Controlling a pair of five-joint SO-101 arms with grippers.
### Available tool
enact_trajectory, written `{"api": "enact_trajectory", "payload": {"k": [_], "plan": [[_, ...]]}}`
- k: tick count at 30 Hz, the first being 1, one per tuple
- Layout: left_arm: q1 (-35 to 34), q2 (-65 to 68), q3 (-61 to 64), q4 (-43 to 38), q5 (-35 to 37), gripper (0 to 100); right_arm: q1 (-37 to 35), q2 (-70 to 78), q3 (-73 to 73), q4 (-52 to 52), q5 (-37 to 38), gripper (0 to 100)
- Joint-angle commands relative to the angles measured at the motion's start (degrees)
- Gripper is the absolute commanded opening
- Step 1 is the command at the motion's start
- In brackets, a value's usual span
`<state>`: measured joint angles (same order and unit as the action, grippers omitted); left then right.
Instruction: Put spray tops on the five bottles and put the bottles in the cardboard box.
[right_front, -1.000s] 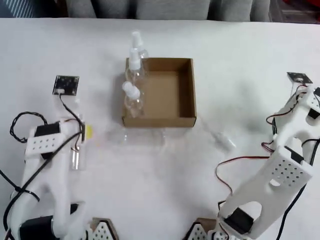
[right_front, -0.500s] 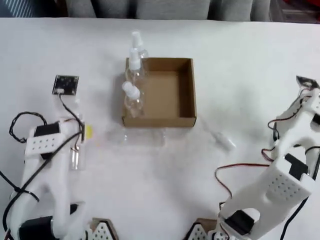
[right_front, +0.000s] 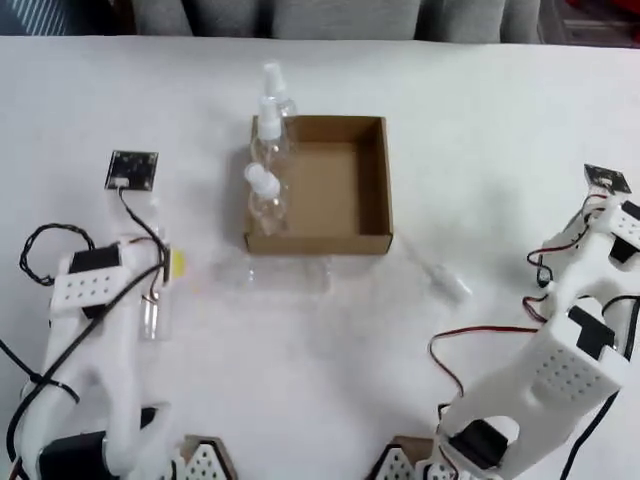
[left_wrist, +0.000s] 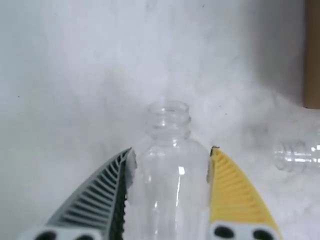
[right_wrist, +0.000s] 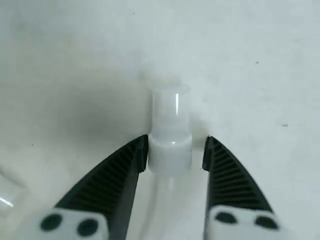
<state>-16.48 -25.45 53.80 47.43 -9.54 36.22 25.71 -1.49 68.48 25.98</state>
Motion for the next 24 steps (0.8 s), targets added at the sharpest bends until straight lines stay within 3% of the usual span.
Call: {"api": "enact_trajectory", "payload": {"k": [1, 3, 7, 14, 20, 24], "plan": [[0.3, 0.0, -1.8, -1.8, -0.4, 2, 0.4, -3.7, -0.3, -0.7, -0.4, 7.2], [0.3, 0.0, -1.8, -1.8, -0.4, 2, 0.4, -3.7, -0.7, -1.2, -0.4, 1.7], [0.3, 0.0, -1.8, -1.8, -0.4, 2, 0.9, -5.2, -2.4, -1.8, -0.4, 1.5], [0.5, -0.3, -1.8, -1.8, -0.4, 2, 2.6, -14.7, -13.3, 16.6, -0.4, 1.6], [0.6, -0.5, -1.9, -1.5, 0.0, 2, 2.9, -19.4, -9.6, 24.0, -0.4, 1.7], [0.2, -0.5, -1.9, -1.2, 0.0, 2, 3.0, -21.1, -0.4, 19.4, -0.4, 1.7]]}}
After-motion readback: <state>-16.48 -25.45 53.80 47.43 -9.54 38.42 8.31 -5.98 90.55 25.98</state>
